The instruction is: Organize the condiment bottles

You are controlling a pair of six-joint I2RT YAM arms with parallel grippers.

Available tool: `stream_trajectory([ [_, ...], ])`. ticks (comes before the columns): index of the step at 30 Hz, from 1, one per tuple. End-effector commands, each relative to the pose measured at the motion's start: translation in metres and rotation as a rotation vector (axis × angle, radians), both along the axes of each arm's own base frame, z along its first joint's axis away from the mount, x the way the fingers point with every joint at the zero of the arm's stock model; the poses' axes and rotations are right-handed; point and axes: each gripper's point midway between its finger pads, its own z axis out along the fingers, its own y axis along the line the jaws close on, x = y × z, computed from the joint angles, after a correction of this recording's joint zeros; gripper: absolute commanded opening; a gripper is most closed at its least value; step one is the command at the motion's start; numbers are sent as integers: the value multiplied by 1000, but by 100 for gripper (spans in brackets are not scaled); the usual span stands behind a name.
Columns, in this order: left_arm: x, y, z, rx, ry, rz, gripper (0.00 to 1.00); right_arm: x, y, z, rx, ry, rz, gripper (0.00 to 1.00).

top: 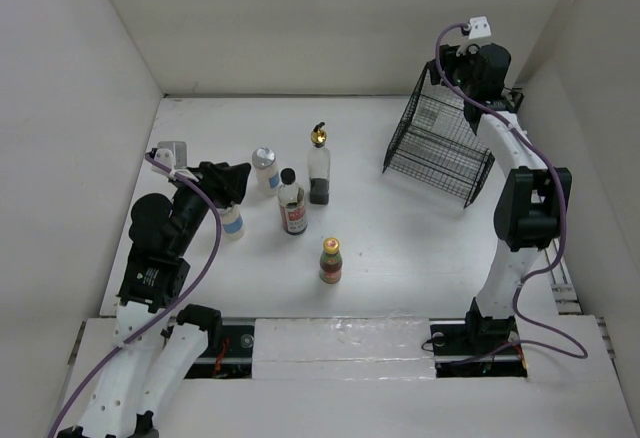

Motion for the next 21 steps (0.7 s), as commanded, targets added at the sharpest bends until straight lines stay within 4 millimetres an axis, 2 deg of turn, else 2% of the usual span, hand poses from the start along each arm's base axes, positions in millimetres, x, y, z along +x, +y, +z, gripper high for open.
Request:
stream_trajectory([
  [1, 0, -1, 10, -3, -50, -12, 53, -1, -2, 46, 4, -136, -8, 65],
  [2, 0, -1, 6, -1, -41, -12, 53, -3, -2, 51, 4, -145, -8, 72],
  [3, 0, -1, 6, -1, -41, -12, 53, -5, -8, 59, 4, -157, -17, 75],
  [4, 0, -1, 6, -1, -41, -12, 53, -5, -7, 59, 14, -155, -17, 77],
  [6, 0, -1, 6, -1, -41, -12, 53, -12, -5, 73, 27, -176, -7, 80],
  [7, 0, -1, 6, -1, -41, -12, 53, -16, -11, 83, 27, -193, -16, 80],
  [8, 0, -1, 6, -1, -41, -12, 53, -16, -10, 83, 36, -191, -16, 81],
  [10, -2, -1, 8, -3, -50, -12, 53, -23, -14, 101, 43, -222, -15, 81],
  [14, -2, -1, 8, -3, -50, -12, 53, -25, -15, 104, 44, -221, -24, 83],
  [17, -4, 0, 11, -5, -59, -12, 53, -30, -23, 115, 61, -237, -52, 87],
  [18, -4, 0, 11, -5, -59, -12, 53, -34, -31, 121, 61, -243, -71, 87],
  [21, -4, 0, 11, -5, -59, -12, 53, -49, -32, 145, 70, -284, -83, 91],
])
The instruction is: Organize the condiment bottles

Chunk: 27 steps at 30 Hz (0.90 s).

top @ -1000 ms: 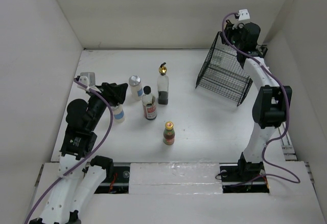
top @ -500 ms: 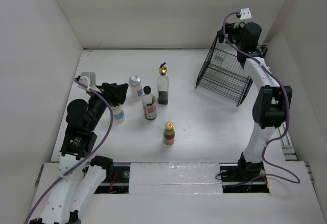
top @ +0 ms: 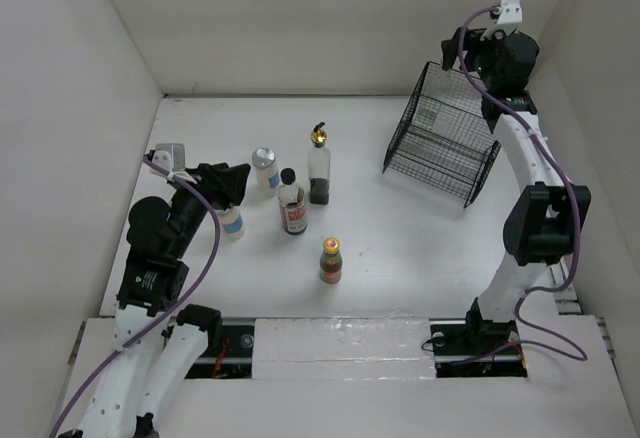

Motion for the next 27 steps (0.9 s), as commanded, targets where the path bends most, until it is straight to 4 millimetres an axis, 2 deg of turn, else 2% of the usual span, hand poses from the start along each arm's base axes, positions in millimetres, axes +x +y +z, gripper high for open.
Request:
stream_trajectory([
  [1, 1, 0, 6, -1, -42, -5, 53, -30, -13, 72, 28, -152, -39, 91],
  [2, 1, 0, 6, -1, -42, -5, 53, -35, -13, 78, 28, -167, -39, 91],
  [3, 1, 0, 6, -1, -42, -5, 53, -46, -12, 95, 27, -200, -38, 92],
  [4, 1, 0, 6, -1, -42, -5, 53, -51, -10, 102, 24, -213, -24, 92],
  [5, 1, 0, 6, -1, -42, -5, 53, -56, 0, 105, 21, -219, 6, 92],
  [7, 1, 1, 6, -1, -42, 4, 53, -74, 13, 119, 16, -246, 50, 85],
  [8, 2, 3, 7, -2, -42, 15, 53, -83, 32, 118, 7, -246, 124, 79],
  [9, 2, 3, 7, -2, -42, 15, 53, -88, 43, 107, 4, -222, 168, 53],
  [10, 3, 5, 4, 0, -31, 30, 53, -101, 57, 110, 8, -227, 218, 36],
  [11, 4, 7, 4, -9, -28, 39, 53, -114, 88, 102, 2, -212, 327, 28],
  [12, 5, 9, 4, -10, -28, 53, 53, -119, 105, 79, 4, -166, 382, 22],
  [13, 5, 9, 4, -10, -28, 53, 53, -127, 121, 71, -8, -153, 435, 16],
  [14, 5, 11, 6, -11, -28, 64, 53, -137, 138, 62, -18, -136, 487, 16],
  [15, 5, 12, 6, -11, -28, 73, 53, -151, 170, 49, -31, -119, 585, 16],
  [16, 5, 12, 6, -11, -28, 73, 51, -156, 185, 26, -38, -71, 620, 23],
  [17, 5, 12, 6, -20, -25, 72, 50, -166, 198, 20, -72, -73, 660, 29],
  [18, 6, 14, 4, -18, -16, 83, 50, -182, 220, 10, -91, -51, 718, 35],
  [19, 6, 14, 4, -18, -16, 83, 50, -188, 231, -10, -105, -19, 745, 41],
  [20, 6, 14, 4, -18, -16, 83, 50, -196, 237, -12, -133, -35, 765, 53],
  [21, 6, 15, 4, -18, -16, 92, 50, -208, 249, -17, -143, -29, 808, 57],
  [23, 6, 14, 4, -18, -16, 83, 50, -218, 258, -28, -162, -22, 854, 64],
  [24, 6, 14, 4, -18, -16, 83, 50, -217, 260, -37, -171, -9, 865, 70],
  [25, 6, 14, 4, -18, -16, 83, 50, -221, 266, -47, -171, 24, 892, 72],
  [26, 5, 12, 4, -17, -16, 72, 50, -221, 272, -46, -182, 19, 904, 72],
  [27, 5, 12, 4, -17, -16, 72, 50, -214, 275, -57, -183, 46, 907, 74],
])
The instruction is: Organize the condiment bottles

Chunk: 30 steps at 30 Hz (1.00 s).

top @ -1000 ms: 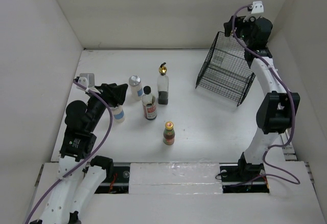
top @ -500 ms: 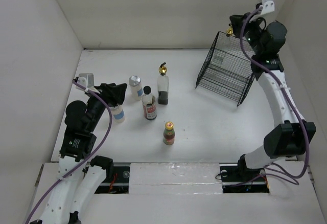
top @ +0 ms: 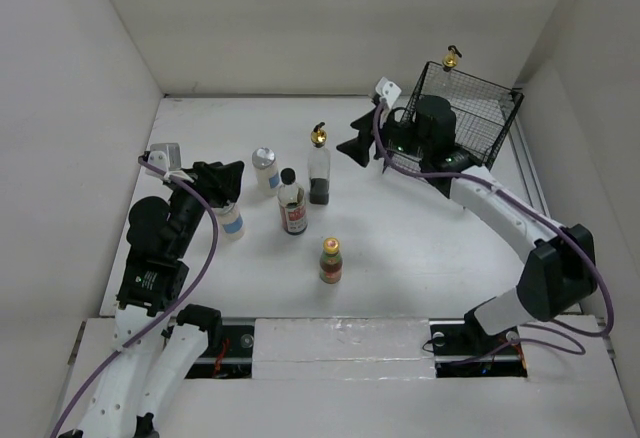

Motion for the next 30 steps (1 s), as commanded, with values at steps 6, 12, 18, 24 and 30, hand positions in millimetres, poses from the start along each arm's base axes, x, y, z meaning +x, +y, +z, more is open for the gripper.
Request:
stream_trajectory([
  [6, -1, -1, 7, -12, -31, -10, 50, 5, 46, -6, -39, -61, 126, 75],
  [12, -1, -3, 7, -12, -31, -19, 50, 9, 68, -15, -59, -76, 163, 75],
  [18, -1, -3, 7, -12, -31, -19, 50, 18, 83, -19, -59, -96, 174, 75],
  [24, -2, -4, 7, -11, -31, -29, 50, 28, 91, -21, -9, -99, 157, 63],
  [30, -2, -4, 7, -11, -31, -29, 50, 33, 91, -14, 83, -109, 140, 42],
])
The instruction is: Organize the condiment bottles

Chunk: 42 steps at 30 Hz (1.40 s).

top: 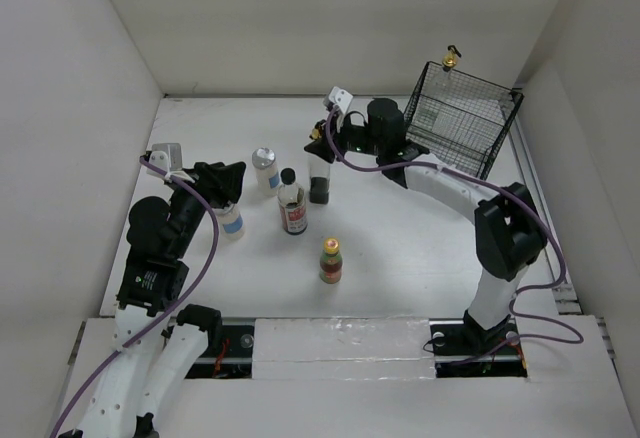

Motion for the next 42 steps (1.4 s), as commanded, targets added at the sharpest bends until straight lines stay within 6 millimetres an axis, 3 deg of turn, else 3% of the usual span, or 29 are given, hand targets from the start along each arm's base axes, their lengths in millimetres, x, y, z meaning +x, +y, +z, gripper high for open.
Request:
stream_trajectory([
  [1, -1, -1, 7, -12, -30, -8, 50, 0, 5, 44, 128, -93, 7, 37],
  [7, -1, -2, 9, -14, -40, -18, 50, -2, -6, 84, 194, -160, -49, 25],
  [11, -1, -2, 9, -14, -40, -18, 50, -11, -27, 152, 277, -249, -103, 23],
  [16, 0, -3, 5, -12, -31, -18, 50, -18, -76, 227, 385, -302, -180, 23],
  [20, 0, -3, 5, -12, -31, -18, 50, -24, -121, 260, 400, -338, -265, 23],
  [26, 0, -3, 5, -12, -31, -18, 50, -28, -208, 310, 418, -424, -474, 23],
  [32, -1, -4, 5, -11, -31, -27, 50, -9, -290, 318, 350, -421, -679, 22],
  [36, 0, -6, 5, -11, -31, -36, 50, 22, -345, 308, 292, -398, -778, 22],
  [39, 3, -7, 3, -9, -22, -36, 50, 35, -364, 309, 275, -394, -782, 22],
  [40, 3, -7, 3, -9, -22, -36, 50, 46, -369, 297, 266, -367, -786, 22],
  [42, 3, -7, 3, -9, -22, -36, 50, 52, -375, 297, 265, -372, -795, 22],
])
